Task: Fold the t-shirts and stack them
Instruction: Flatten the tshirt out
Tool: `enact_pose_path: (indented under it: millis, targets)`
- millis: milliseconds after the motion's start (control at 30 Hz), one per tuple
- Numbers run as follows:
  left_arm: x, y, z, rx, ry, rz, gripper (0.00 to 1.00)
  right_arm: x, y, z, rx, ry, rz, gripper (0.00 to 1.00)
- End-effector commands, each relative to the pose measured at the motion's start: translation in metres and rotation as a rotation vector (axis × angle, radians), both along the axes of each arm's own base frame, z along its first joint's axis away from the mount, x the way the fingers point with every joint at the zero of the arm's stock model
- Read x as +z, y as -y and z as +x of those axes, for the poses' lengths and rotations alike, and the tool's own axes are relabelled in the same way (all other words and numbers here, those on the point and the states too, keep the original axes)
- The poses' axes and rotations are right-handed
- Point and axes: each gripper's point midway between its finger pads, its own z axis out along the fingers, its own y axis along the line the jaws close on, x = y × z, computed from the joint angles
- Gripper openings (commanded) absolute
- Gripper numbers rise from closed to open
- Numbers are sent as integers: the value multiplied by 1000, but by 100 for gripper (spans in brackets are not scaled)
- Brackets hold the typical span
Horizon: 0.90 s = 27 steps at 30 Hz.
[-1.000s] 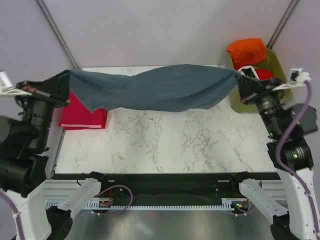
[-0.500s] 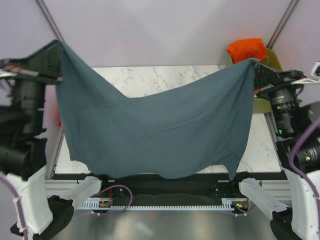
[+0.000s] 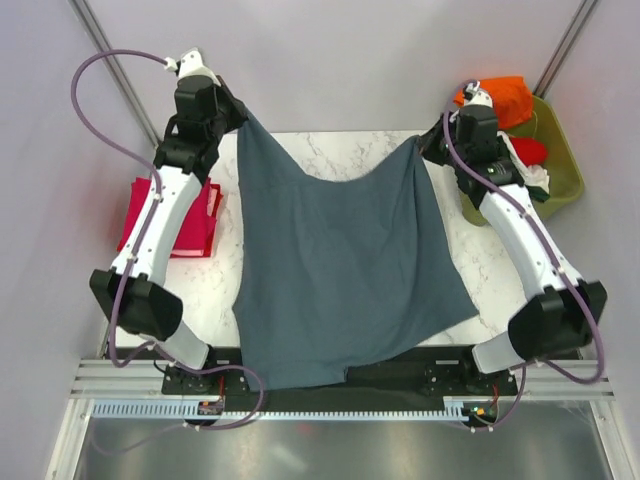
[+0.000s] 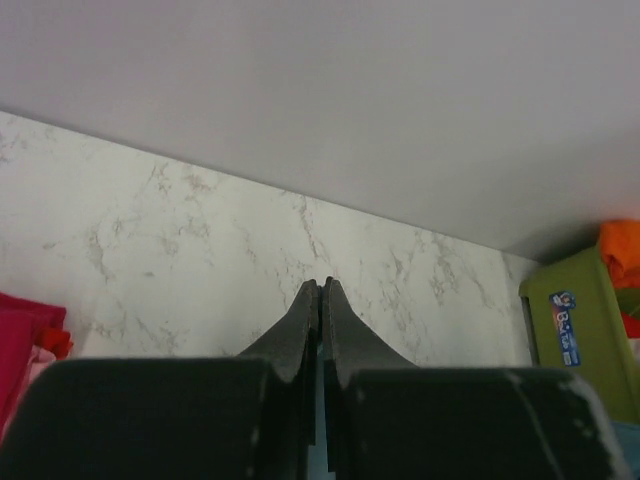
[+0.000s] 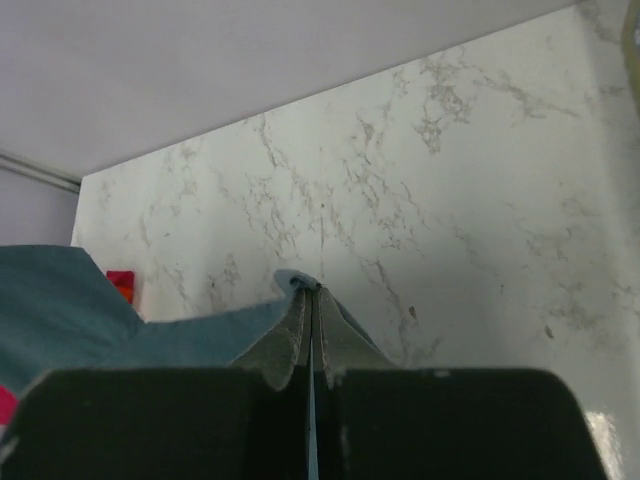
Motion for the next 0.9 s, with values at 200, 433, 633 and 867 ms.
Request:
enact_pose_path:
  millis: [200,433,633,867]
  targets:
    - [251,-27,7,-119,629,-203,2,190,43,85,87,376,321,0]
    - [273,-39,5,-161,790,-252,2,175,70,120,112,365,431,0]
    - [193,-28,30,-204,603,-227,2,90,67,127,136,252,477,0]
    - [88,-28,11,-181,421,-234,2,-19,61,101,124,84,494,0]
